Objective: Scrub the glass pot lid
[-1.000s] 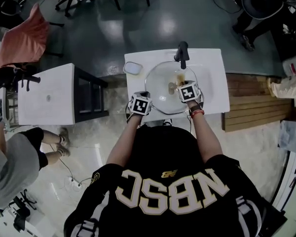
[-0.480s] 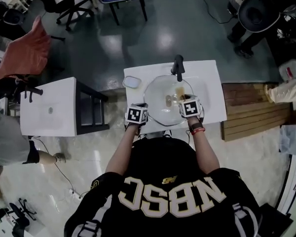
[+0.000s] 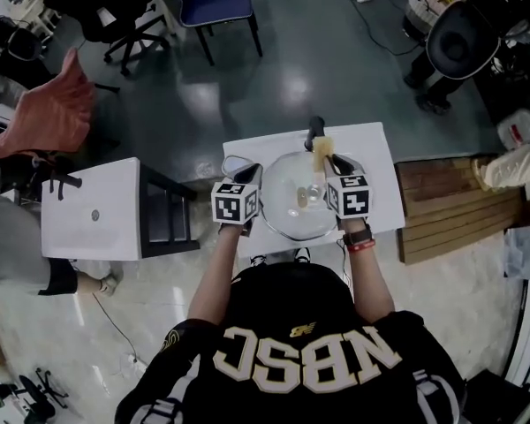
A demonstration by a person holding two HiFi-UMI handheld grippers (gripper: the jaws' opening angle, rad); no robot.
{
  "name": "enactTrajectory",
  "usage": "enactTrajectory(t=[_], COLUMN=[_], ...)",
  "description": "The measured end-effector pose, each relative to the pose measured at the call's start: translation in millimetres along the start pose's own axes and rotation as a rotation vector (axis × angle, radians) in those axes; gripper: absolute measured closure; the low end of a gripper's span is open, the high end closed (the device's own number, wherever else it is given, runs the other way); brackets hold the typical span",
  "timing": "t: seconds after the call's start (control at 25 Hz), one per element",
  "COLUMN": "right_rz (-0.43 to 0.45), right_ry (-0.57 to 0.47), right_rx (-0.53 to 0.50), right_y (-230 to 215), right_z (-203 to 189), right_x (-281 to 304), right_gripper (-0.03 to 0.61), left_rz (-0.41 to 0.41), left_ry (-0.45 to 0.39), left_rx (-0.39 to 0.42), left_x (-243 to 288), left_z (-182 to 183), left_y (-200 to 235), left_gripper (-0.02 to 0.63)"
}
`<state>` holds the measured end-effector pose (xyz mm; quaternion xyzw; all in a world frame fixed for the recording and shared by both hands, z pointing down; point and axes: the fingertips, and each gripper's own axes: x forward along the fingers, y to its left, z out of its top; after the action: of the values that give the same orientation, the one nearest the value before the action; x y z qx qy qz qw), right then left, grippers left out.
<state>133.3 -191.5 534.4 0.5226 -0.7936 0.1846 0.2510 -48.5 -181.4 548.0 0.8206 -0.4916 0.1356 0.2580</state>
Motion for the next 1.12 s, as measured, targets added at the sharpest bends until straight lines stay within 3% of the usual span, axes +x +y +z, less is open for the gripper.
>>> enactTrajectory(t=[0.28,0.6,0.76,1.0,1.12], right_rz=[-0.034,-0.087,-0.072,0.007,-0.003], right_ry=[-0.231,-0.414,-0.452,-0.446,-0.456], right_rx=[-0.001,-0.082,-0.077,-0.041,-0.061], right_y=[2.8,4.2,11.2,17.5,13.8], right_z=[84.2,149.0,158.5,146.8,144.5], right_x=[-37.9,-73.5,-83.7,-81.8,-87.4], right_gripper=[0.526,0.526,0.526,0.525,0.525], left_rz=[0.056,0.135,0.146,0.154,0.168], left_ry=[-0.259,-0.48,-0.521,-0.517,-0.526], left_rx=[0.121,0.241,0.229,0.18,0.167], left_x=[-35.2,-81.8,-98.8,-99.2,-100.2], left_z=[104.6,180.9,191.4,175.5,168.2], left_y=[-12.7,-32.2,-37.5,-39.7,-44.1], left_gripper=[0.598,0.598,0.598,0.598,0.598])
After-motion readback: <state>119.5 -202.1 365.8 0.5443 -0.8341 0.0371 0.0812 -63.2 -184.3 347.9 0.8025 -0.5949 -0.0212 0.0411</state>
